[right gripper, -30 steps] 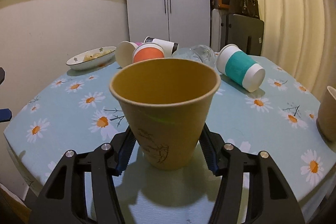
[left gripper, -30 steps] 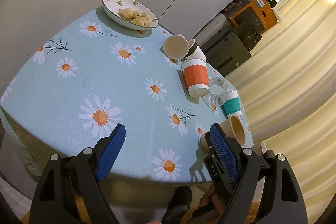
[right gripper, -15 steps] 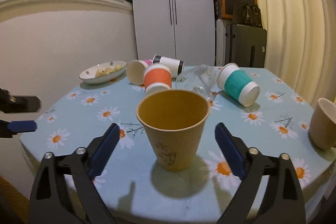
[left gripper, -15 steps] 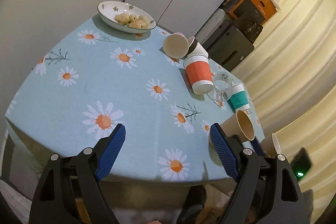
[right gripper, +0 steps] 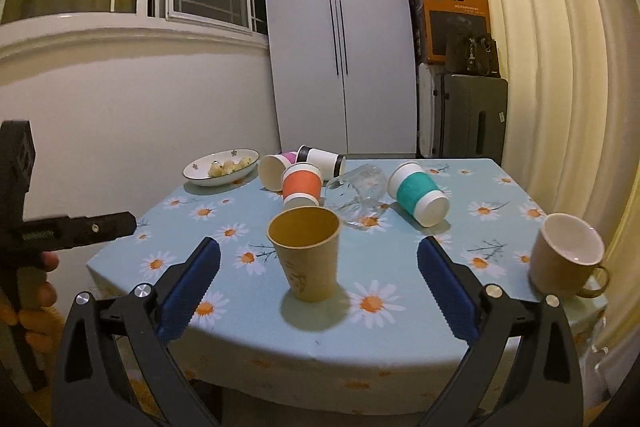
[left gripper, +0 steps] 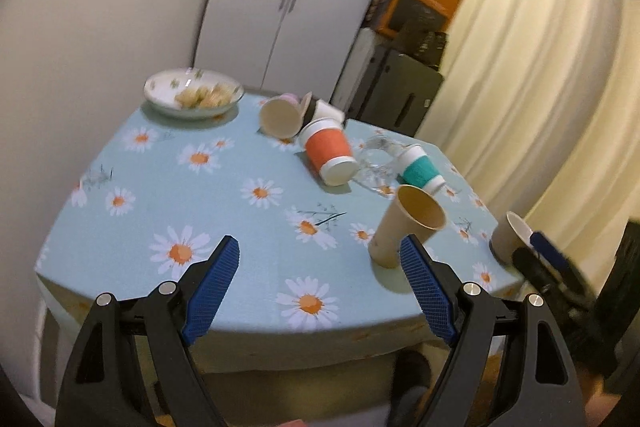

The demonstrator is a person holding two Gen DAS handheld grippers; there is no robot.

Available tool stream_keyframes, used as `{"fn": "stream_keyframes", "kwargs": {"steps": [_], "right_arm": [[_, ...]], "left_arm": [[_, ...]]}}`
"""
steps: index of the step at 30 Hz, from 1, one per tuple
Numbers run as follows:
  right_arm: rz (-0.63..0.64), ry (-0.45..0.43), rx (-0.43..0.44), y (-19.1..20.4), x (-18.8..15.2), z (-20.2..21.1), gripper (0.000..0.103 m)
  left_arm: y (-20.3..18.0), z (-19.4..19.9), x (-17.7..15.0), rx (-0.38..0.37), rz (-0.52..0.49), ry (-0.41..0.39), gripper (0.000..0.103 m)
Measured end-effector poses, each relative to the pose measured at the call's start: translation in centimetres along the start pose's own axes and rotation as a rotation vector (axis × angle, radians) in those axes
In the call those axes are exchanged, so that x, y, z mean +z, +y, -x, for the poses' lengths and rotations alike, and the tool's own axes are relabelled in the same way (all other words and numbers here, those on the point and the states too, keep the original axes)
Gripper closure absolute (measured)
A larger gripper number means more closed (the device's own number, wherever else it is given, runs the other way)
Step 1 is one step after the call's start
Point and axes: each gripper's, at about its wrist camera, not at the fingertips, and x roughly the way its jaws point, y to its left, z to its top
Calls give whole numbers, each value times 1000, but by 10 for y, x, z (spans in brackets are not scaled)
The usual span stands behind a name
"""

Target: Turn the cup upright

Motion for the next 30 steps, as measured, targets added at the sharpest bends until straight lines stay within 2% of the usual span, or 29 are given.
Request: {"fn": "stream_keyframes", "kwargs": {"steps": [4, 9, 13, 16, 22, 24, 30], "right_arm": [[0, -23, -24, -16, 1, 36, 5], [74, -70, -52, -29, 2, 77, 5], [42, -55, -36, -39, -1, 93, 5], [33, -32, -19, -40, -5, 102, 5], [58, -16, -53, -31, -10, 99, 5], [64, -11, -62, -29, -11, 95, 5], [68, 10, -58, -27, -13, 89, 5]], "left_arm": [[-21, 15, -9, -16, -85, -41, 22], [-43, 37, -25, -45, -170, -81, 22], [-56, 54, -37, -58, -212, -115, 22], [-63, 65, -45, -35, -232, -140, 22], [-72, 72, -54, -29, -238, -140, 22], [-74, 72, -56, -6, -245, -149, 22], [-71, 70, -57, 2, -230, -135, 22]]}}
